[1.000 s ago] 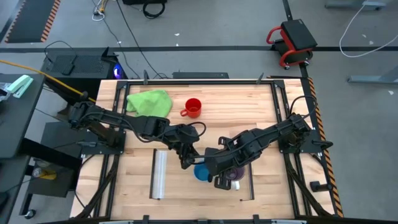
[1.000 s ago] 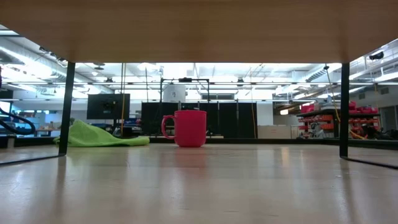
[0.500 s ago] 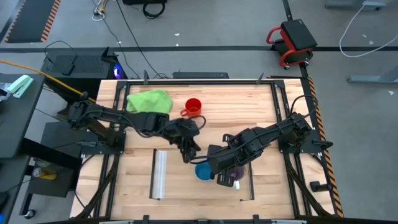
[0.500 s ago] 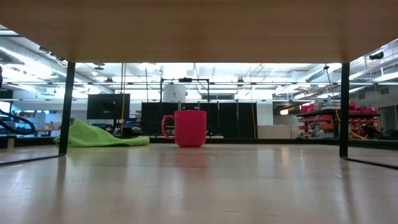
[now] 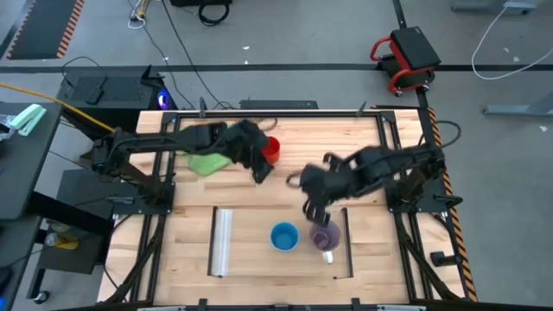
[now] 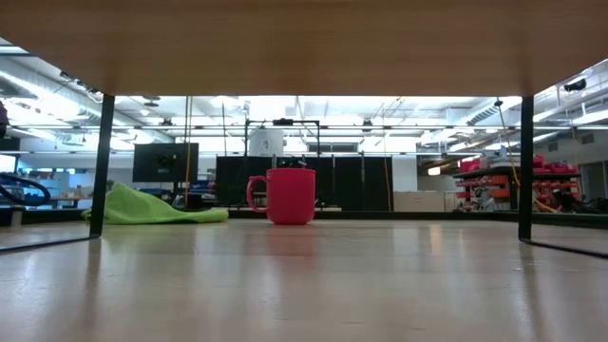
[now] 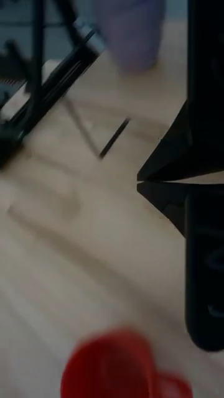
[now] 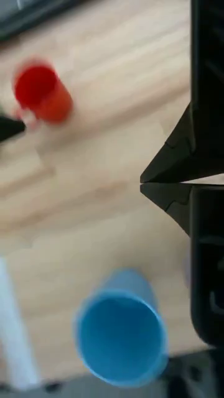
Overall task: Stack small to large cups/mugs on shelf
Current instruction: Prepare the red mug on the table
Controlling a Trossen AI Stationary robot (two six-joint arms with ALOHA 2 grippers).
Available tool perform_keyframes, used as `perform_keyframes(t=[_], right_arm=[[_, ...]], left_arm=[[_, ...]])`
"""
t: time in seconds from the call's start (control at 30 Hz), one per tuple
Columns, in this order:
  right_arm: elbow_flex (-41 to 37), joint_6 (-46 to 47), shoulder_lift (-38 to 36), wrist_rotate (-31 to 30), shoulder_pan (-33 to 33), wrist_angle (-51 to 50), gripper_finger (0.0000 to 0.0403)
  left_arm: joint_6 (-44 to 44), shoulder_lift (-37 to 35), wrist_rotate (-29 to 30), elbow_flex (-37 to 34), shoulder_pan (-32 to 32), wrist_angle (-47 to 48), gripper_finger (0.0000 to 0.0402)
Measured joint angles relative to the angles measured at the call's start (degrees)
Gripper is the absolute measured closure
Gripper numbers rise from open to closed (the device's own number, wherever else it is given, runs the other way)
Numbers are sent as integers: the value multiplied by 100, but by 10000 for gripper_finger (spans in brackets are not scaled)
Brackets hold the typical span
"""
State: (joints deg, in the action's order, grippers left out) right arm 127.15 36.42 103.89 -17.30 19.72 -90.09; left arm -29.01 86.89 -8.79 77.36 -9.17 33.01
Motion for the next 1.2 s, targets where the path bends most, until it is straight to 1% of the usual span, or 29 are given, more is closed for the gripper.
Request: perform_keyframes(t=[0.1, 0.2, 0.3, 0.4, 0.5, 0.6, 0.83, 1.03, 1.2], right_arm=[[0, -45, -233, -208, -261, 3, 379], [0, -173, -397, -228, -547, 3, 367], [0, -349, -481, -229, -817, 3, 353], [0, -467, -500, -225, -1061, 5, 338], [0, -501, -481, -203, -1220, 5, 324], [0, -503, -445, -177, -1265, 5, 314], [-2, -432, -461, -170, -1175, 7, 308], [-2, -365, -454, -166, -1090, 7, 309], [-4, -332, -417, -164, -1036, 7, 308]], left_arm=[[130, 2, -3, 0, -410, 179, 376], [366, 46, 29, 157, -822, 585, 373], [661, 270, 288, 419, -1157, 969, 372], [833, 565, 304, 679, -1409, 1219, 370], [1021, 934, 282, 935, -1561, 1709, 365], [1158, 1353, 273, 1099, -1652, 2002, 358], [1320, 2079, 259, 1437, -1810, 2105, 341], [1321, 2401, 395, 1693, -1956, 2185, 333], [1338, 2421, 608, 1718, -2049, 2308, 336]])
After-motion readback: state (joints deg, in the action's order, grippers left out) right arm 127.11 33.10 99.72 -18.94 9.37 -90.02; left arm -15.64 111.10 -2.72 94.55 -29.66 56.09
